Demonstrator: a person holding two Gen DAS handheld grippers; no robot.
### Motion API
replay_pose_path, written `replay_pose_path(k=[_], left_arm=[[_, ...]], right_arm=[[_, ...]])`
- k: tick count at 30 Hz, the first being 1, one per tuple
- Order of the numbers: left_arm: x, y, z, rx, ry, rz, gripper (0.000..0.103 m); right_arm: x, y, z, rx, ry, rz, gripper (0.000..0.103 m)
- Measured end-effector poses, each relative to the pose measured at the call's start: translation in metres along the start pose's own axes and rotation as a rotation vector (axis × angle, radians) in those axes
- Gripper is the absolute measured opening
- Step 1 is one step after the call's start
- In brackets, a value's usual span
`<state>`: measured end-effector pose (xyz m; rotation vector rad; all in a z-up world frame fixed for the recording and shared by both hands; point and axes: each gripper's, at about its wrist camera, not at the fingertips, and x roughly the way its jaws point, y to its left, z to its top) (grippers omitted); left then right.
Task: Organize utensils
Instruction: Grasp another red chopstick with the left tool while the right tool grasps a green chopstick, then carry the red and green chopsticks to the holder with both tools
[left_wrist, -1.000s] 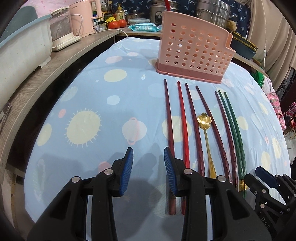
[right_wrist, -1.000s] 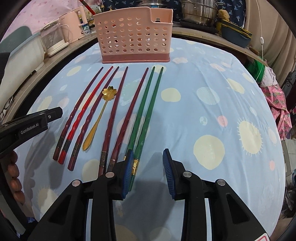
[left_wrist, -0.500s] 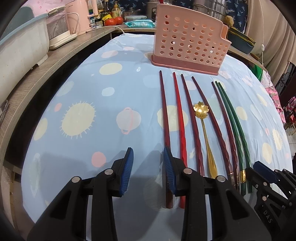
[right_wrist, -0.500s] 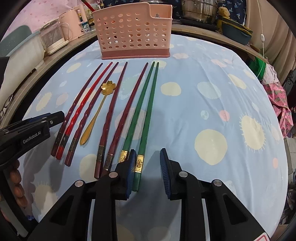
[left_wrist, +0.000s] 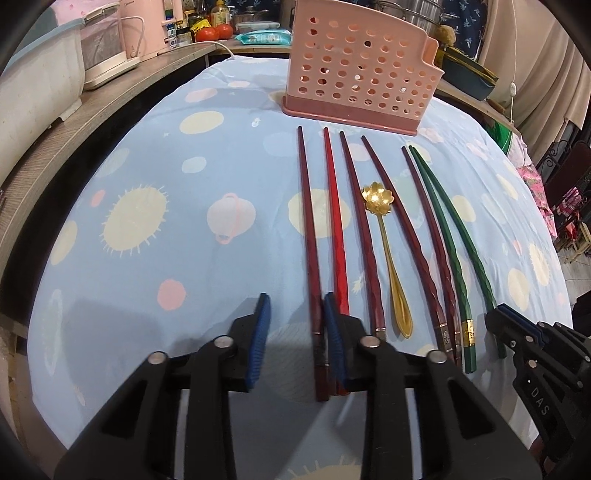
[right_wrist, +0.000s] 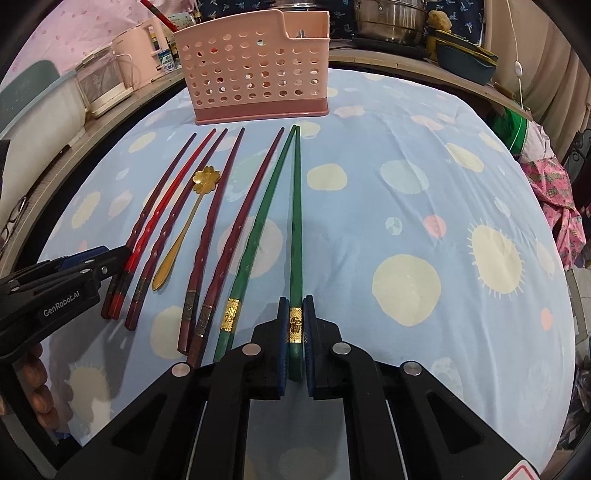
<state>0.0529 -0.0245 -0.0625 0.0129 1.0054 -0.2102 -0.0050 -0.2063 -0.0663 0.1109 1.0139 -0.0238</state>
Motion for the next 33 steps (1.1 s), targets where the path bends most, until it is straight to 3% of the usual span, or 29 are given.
replay_pose_path(k=[2, 3, 11, 33], left_arm=[[-0.001, 0.002, -0.001, 0.000, 0.002, -0.004, 0.008], [-0.001, 0.002, -0.001, -0.001, 0.005, -0.012, 0.007], [-0.017, 0.007, 0.005, -0.016, -0.006, -0.041, 0.007], [-0.116, 0.018, 0.120, -0.028, -0.342, -0.032, 0.007]], right_arm=[[-0.001, -0.002, 0.000, 0.006, -0.003, 0.002, 0.007], [-0.002, -0.002, 0.000, 0.008, -0.005, 0.003, 0.007], [-0.019, -0.009, 0.012, 0.024, -0.056, 0.012, 0.007], [-0.100, -0.033, 0.134, 0.054, -0.383, 0.038, 0.007]])
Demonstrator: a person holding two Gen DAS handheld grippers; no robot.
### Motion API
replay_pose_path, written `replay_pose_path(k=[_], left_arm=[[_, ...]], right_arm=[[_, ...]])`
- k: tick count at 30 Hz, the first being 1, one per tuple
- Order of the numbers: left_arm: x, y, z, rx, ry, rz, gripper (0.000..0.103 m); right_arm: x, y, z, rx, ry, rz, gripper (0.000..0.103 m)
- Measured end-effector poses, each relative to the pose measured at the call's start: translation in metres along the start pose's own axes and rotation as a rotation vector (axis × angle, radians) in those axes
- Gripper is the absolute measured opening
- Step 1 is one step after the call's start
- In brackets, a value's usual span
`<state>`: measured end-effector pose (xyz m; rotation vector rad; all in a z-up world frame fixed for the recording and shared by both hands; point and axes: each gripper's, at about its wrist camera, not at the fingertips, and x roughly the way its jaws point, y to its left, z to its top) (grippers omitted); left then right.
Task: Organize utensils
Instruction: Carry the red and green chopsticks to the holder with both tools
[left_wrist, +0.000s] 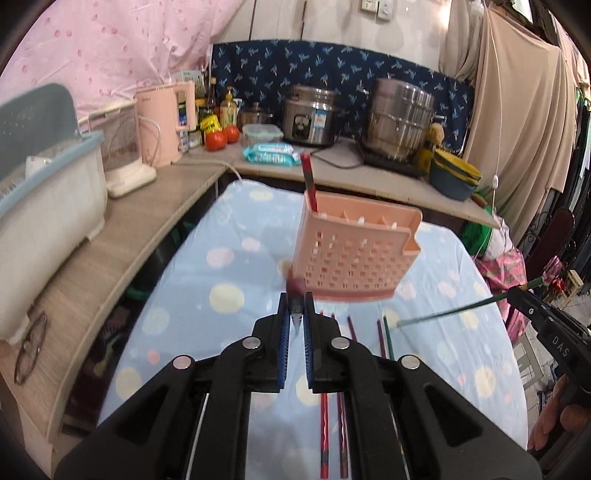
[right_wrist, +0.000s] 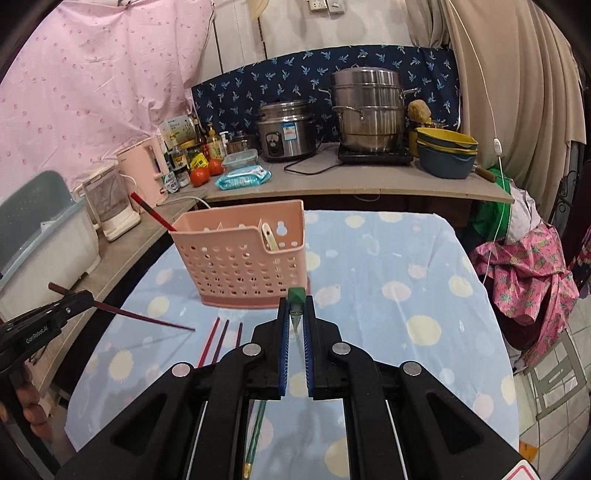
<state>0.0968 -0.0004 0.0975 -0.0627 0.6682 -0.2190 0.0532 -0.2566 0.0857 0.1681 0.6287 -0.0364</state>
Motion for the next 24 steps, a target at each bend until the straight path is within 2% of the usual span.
replay_pose_path(k=[11, 19, 24], left_arm=[[-0.010, -0.008, 0.059, 0.008, -0.109, -0.019, 0.007], [-0.031, -0.027, 0.114, 0.011, -0.215, -0.078, 0.007], [-0.031, -0.039, 0.141, 0.021, -0.268, -0.059, 0.007]], right_arm=[[-0.004, -0.001, 0.048, 0.012, -0.098, 0.023, 0.007], [-0.025, 0.000, 0.111, 0.019, -0.243, 0.052, 0.007], [-0.025, 0.006, 0.146, 0.038, -0.301, 0.097, 0.007]])
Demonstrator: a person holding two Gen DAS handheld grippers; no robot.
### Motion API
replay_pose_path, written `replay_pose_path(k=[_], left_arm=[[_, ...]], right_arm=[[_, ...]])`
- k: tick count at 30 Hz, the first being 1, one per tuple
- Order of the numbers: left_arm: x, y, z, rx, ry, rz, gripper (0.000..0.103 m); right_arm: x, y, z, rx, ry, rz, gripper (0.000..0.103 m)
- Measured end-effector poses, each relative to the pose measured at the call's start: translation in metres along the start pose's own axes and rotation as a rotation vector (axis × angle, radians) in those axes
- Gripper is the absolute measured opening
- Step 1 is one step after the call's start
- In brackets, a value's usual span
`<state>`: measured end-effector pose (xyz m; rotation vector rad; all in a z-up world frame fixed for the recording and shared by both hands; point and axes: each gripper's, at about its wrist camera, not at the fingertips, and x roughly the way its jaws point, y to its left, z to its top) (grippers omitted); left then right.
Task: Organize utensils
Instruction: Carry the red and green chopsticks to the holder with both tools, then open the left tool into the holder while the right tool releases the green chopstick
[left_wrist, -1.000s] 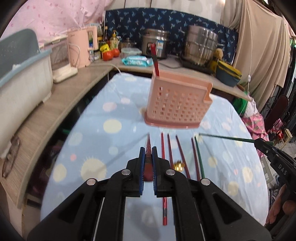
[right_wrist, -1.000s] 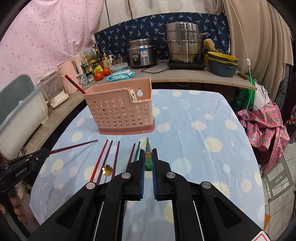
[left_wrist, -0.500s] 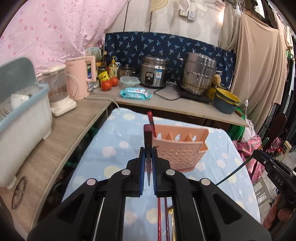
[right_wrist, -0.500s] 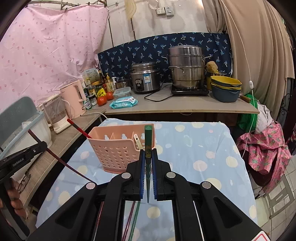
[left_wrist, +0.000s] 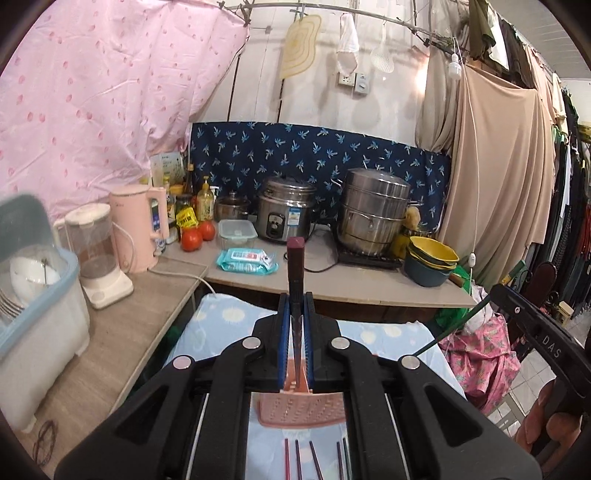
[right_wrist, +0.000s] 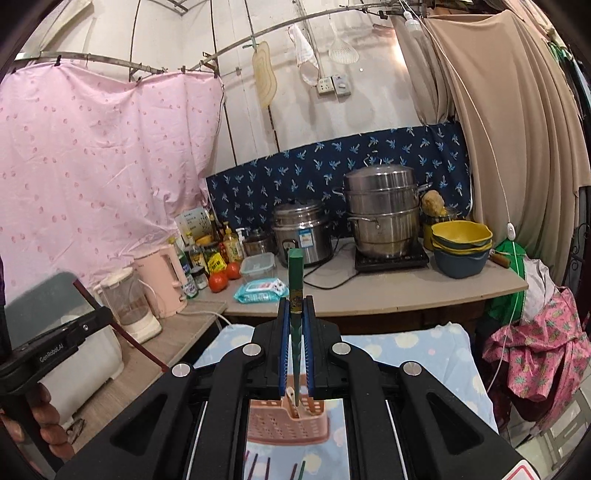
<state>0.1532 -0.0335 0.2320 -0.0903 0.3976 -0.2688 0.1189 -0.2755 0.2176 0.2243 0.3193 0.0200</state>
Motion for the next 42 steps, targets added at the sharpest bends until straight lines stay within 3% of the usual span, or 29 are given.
replay_pose_path(k=[5, 10, 17, 22, 24, 25, 28, 30, 42], left_arm=[[0.025, -0.003, -0.001, 0.011, 0.027, 0.028, 0.007], [0.051, 0.002, -0.017, 0.006, 0.080, 0.047, 0.007], [0.078, 0.006, -0.036, 0.002, 0.142, 0.070, 0.007], [0.087, 0.005, -0.042, 0.001, 0.159, 0.086, 0.007], [0.088, 0.005, -0.045, -0.002, 0.161, 0.101, 0.007], [0.088, 0.006, -0.046, -0.003, 0.161, 0.108, 0.009], [0.085, 0.006, -0.047, -0.009, 0.152, 0.137, 0.040], [0.081, 0.005, -0.047, 0.004, 0.139, 0.149, 0.041], [0.053, -0.002, -0.057, 0.032, 0.123, 0.137, 0.043]], right_arm=[[0.030, 0.008, 0.002, 0.026, 0.040, 0.052, 0.007], [0.066, 0.011, -0.022, 0.030, 0.128, 0.061, 0.007], [0.099, 0.007, -0.048, 0.018, 0.213, 0.037, 0.007], [0.108, 0.009, -0.054, -0.009, 0.235, 0.020, 0.007], [0.107, 0.009, -0.056, -0.016, 0.225, 0.003, 0.012], [0.107, 0.009, -0.057, -0.021, 0.225, -0.003, 0.013], [0.101, 0.008, -0.058, -0.021, 0.212, -0.012, 0.028], [0.096, 0.008, -0.058, -0.025, 0.201, -0.018, 0.033], [0.055, 0.013, -0.069, -0.050, 0.187, -0.026, 0.034]])
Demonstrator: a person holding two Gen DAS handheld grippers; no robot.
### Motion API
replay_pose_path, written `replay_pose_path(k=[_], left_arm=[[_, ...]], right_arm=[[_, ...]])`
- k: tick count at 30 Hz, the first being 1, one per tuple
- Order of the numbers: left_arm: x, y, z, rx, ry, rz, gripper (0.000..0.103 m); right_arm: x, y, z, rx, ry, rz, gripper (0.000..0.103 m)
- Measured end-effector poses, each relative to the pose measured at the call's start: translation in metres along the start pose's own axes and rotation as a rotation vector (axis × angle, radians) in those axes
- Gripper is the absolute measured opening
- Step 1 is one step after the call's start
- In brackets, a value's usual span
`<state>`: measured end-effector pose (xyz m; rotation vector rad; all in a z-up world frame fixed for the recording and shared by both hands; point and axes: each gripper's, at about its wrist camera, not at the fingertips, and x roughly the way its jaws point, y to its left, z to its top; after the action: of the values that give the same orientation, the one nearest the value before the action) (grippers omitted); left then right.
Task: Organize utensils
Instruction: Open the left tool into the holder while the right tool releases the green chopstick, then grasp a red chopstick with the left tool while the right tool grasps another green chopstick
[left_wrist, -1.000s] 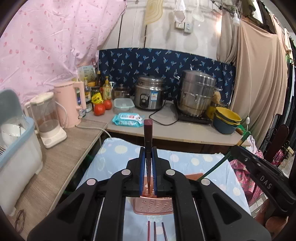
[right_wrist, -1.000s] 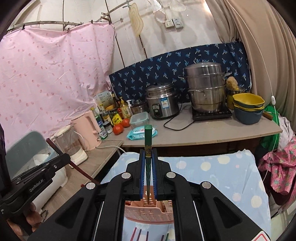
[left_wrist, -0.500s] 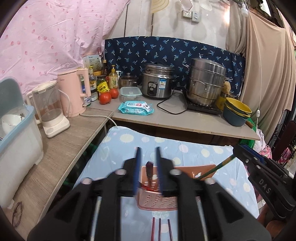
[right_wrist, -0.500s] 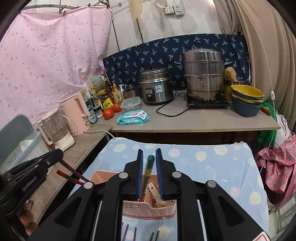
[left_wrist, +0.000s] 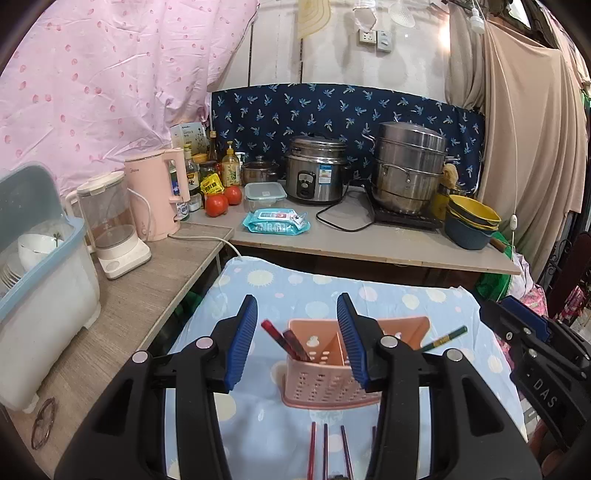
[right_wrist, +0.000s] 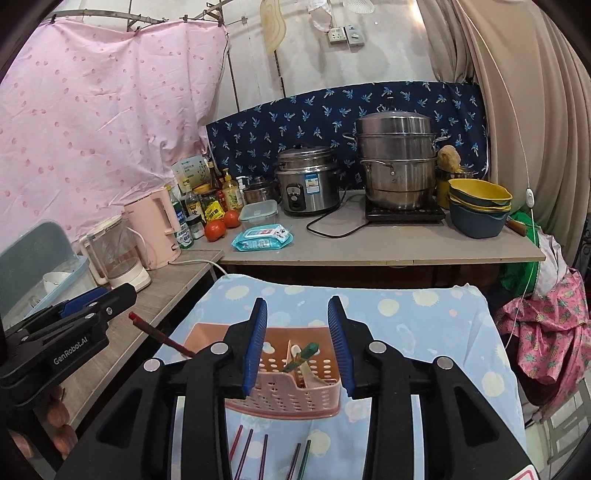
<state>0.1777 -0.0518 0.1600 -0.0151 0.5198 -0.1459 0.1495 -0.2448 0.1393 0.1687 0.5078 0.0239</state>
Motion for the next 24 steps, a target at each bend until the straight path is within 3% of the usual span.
replay_pose_path(k=[8, 19, 24], left_arm=[[-0.017, 0.005, -0.036, 0.016, 0.037, 0.004, 0.043], [-0.010, 0.027, -0.149, 0.038, 0.247, 0.044, 0.043], [-0.010, 0.030, -0.185, 0.045, 0.302, 0.046, 0.043]], right_arm=[[-0.024, 0.003, -0.045, -0.024, 0.051, -0.028, 0.034], [-0.040, -0.015, -0.152, 0.019, 0.265, -0.083, 0.034], [-0.042, -0.013, -0.186, 0.003, 0.327, -0.103, 0.034]])
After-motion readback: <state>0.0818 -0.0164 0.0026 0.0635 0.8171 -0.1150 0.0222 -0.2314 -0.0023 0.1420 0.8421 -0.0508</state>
